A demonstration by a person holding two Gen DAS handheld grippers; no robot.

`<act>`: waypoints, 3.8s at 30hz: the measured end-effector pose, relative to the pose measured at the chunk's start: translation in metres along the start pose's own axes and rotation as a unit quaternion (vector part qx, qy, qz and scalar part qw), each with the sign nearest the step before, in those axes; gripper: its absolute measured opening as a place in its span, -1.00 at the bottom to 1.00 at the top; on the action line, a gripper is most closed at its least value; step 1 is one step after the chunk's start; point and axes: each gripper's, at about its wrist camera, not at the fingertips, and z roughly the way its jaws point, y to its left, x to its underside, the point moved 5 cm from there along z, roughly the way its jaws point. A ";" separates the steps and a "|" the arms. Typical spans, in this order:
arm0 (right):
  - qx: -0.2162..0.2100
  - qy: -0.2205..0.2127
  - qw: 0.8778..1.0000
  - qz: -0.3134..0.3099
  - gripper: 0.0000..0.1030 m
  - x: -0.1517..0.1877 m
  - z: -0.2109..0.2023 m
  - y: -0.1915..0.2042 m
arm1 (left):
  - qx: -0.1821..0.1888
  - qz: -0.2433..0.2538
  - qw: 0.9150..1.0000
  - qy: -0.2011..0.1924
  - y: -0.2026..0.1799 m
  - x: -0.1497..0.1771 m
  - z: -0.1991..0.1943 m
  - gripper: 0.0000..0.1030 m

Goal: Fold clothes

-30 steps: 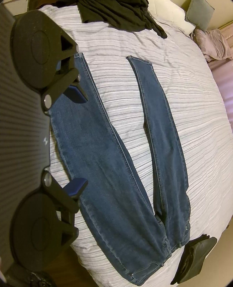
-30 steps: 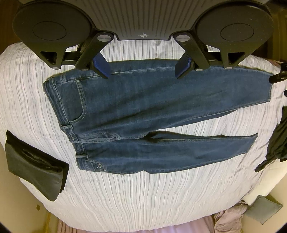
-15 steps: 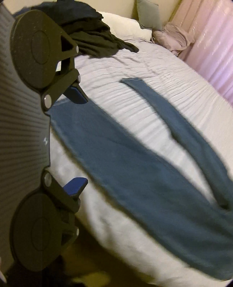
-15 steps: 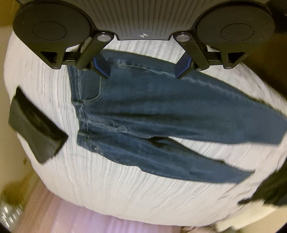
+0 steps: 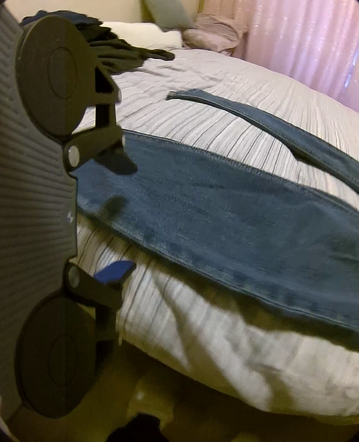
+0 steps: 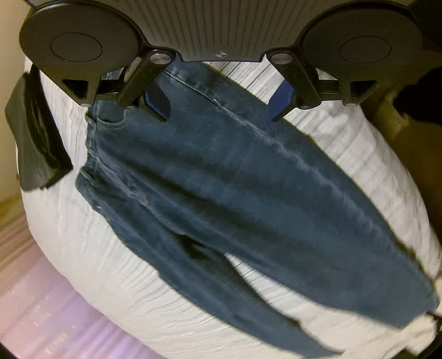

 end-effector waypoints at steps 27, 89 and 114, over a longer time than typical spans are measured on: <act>0.137 -0.021 0.971 -0.194 0.00 0.113 0.077 -0.055 | 0.011 -0.054 0.996 0.065 0.054 -0.022 0.000 -0.88; 0.054 0.116 0.984 -0.128 -0.78 -0.142 0.145 -0.289 | 0.159 0.009 0.984 0.084 0.371 -0.181 0.202 -0.80; -0.019 -0.034 0.998 0.045 0.03 -0.184 0.093 -0.208 | 0.042 -0.128 0.988 0.071 0.418 -0.138 0.142 0.10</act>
